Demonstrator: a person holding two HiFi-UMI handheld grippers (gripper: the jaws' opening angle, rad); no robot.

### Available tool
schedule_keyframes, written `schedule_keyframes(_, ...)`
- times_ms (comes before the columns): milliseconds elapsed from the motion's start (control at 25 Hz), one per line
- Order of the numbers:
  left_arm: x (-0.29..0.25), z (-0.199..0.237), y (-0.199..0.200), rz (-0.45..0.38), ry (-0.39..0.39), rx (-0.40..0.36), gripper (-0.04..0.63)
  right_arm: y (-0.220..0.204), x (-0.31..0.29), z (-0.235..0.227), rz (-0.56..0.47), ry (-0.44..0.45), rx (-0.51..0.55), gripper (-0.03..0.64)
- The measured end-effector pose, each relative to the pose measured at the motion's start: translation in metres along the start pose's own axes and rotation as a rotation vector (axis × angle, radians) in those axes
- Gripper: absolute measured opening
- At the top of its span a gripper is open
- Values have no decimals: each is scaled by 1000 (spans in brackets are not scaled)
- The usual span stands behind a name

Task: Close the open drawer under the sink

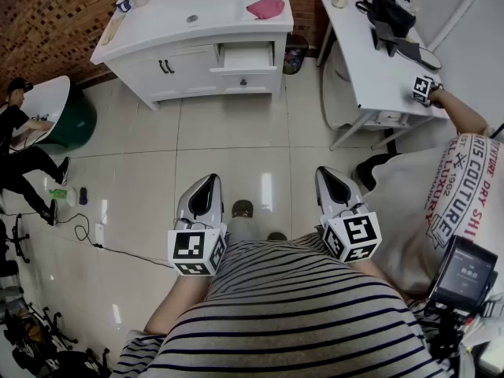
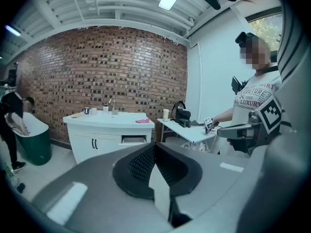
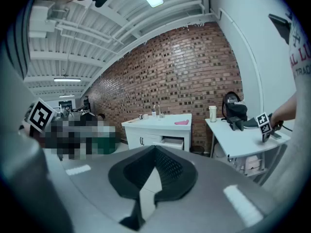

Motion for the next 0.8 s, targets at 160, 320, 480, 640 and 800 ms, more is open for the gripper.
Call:
schedule_keyframes(160,-38,20,-9,18,-6,15,14,-1,-30,-14,15,-6,-21,0)
schedule_keyframes(320,-92,53,-17,32,-42,28,14,-1,-80,-18,43,-2,3,0)
schedule_keyframes(480,-170,101,-12,58,-95,48,14,-3,-156,-30,90,-51,-10,0)
schedule_keyframes(640,-247,157,14,79,-168,41,14,10,-257,-31,131,-57,-35,0)
schedule_keyframes(800,-319,214,23,137,-221,21,14,9,-355,-38,161,-68,-15,0)
Point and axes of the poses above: the fingertips, and each gripper's own axes: x backward along the fingers, z to its left, y out of its top, the point moved 3 cm from there along x, backward along the fingers, and after that the axes turned 7 degrees about -z, right-handed, at the moved point
